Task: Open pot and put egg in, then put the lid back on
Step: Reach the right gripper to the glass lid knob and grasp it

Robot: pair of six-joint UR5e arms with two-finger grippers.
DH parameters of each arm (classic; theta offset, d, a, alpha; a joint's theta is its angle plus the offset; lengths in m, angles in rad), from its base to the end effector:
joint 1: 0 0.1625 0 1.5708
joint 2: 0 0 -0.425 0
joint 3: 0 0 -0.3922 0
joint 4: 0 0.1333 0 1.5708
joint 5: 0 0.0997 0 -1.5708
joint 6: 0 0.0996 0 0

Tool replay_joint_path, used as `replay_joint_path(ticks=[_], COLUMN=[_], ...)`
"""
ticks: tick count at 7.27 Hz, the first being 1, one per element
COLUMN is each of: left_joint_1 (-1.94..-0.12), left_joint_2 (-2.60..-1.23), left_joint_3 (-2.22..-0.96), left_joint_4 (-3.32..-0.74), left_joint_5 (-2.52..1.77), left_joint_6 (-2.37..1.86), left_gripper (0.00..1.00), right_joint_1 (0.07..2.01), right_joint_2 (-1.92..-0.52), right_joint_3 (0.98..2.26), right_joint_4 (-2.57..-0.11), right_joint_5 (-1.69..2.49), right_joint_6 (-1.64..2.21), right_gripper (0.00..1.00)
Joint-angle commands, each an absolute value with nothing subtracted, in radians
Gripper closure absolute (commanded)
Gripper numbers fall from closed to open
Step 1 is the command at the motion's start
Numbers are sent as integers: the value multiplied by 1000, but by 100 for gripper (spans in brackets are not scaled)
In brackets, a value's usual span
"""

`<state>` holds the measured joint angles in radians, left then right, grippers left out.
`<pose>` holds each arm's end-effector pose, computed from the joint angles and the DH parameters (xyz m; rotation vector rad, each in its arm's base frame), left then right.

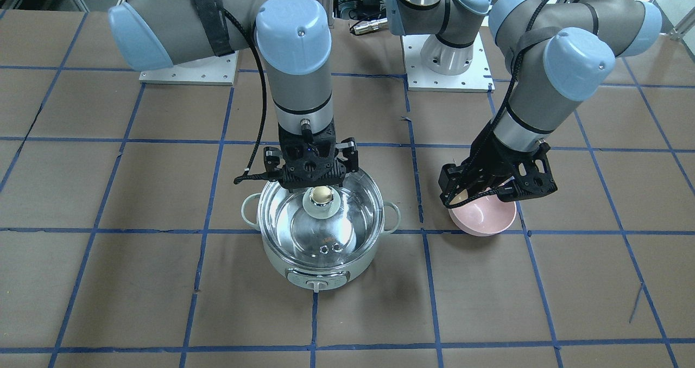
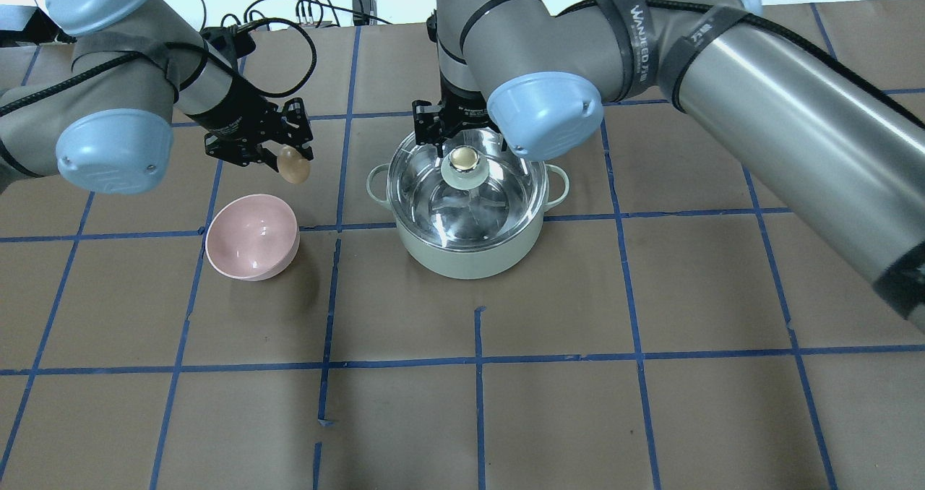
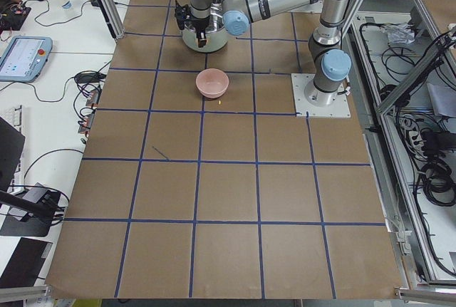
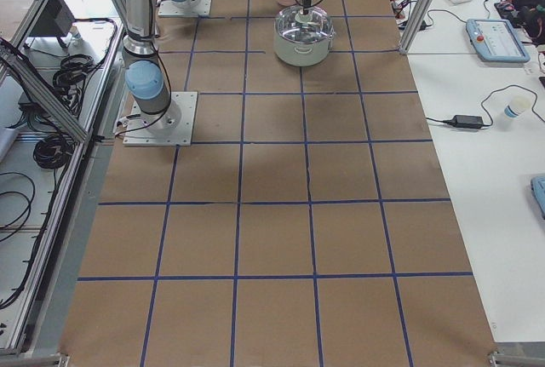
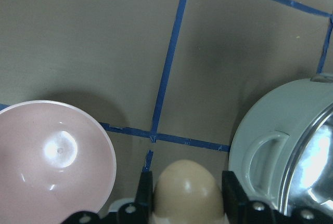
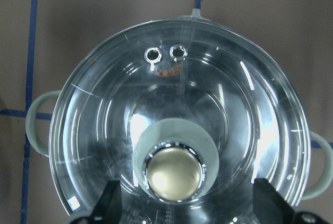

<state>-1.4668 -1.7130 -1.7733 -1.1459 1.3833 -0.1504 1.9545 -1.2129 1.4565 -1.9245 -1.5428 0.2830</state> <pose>-0.0953 -0.5494 0.3611 0.3632 -2.9279 0.1119 0.3656 -0.5421 0.3780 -0.1572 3.0717 -0.1461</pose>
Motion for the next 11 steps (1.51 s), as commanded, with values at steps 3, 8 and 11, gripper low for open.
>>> replay_joint_path(ticks=[3, 8, 11], left_joint_1=[-1466, -1466, -1473], left_joint_2=[-1713, -1713, -1710], left_joint_3=[-1773, -1773, -1770], left_joint_4=[-1146, -1143, -1141], left_joint_5=[1381, 1376, 1373], left_joint_6=[-150, -152, -156], left_gripper=[85, 85, 85], right_joint_1=[1968, 1968, 1956], right_joint_2=[-1174, -1172, -1260], right_joint_3=[1468, 1480, 1447], right_joint_4=[-1963, -1963, -1903], right_joint_5=[-1559, -1549, -1560], right_joint_6=[301, 293, 270], right_gripper=[19, 83, 99])
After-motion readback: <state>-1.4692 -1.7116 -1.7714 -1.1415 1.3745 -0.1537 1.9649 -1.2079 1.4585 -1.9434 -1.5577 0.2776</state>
